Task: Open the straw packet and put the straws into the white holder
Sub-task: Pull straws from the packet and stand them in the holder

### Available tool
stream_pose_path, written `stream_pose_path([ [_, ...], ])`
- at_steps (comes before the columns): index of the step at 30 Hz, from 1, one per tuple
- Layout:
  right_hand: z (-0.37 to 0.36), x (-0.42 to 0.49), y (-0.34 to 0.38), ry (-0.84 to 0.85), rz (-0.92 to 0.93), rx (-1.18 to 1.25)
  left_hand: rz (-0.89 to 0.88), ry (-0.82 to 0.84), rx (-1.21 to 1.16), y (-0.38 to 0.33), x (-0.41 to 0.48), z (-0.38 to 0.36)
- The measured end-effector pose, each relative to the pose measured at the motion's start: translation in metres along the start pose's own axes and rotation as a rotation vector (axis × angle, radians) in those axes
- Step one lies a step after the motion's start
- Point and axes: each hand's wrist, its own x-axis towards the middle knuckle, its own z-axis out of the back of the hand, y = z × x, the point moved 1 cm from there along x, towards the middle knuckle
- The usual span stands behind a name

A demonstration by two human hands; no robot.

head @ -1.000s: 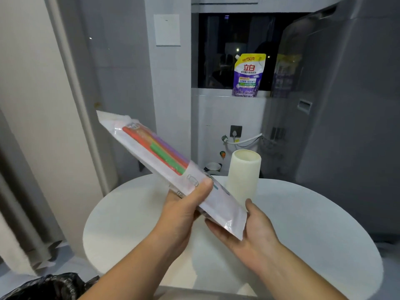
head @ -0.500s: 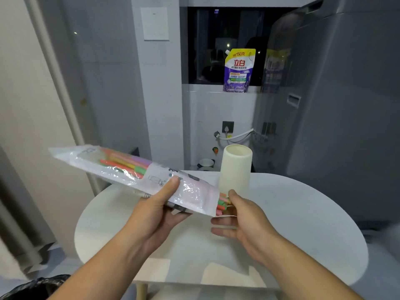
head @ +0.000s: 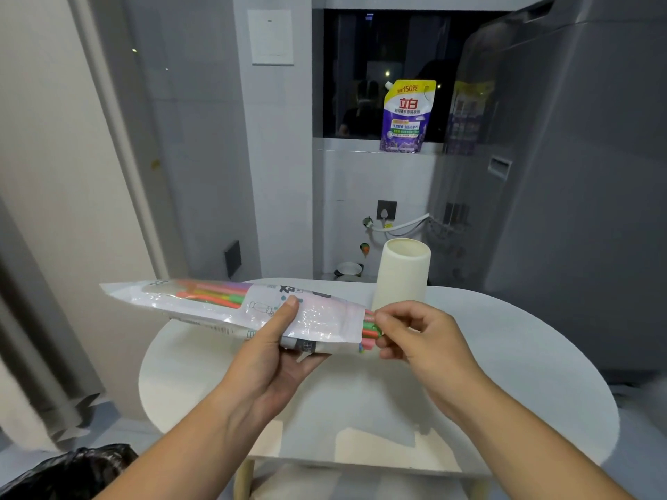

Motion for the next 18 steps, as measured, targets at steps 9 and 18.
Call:
stream_pose_path([
  [9, 0.004, 0.001, 0.005, -0.002, -0.117, 0.152, -0.01, 0.0, -0.029, -0.002, 0.002, -0.001],
  [18, 0.01, 0.005, 0.01, -0.031, -0.021, -0.085, -0.03, 0.008, -0.051, -0.003, 0.002, 0.003],
])
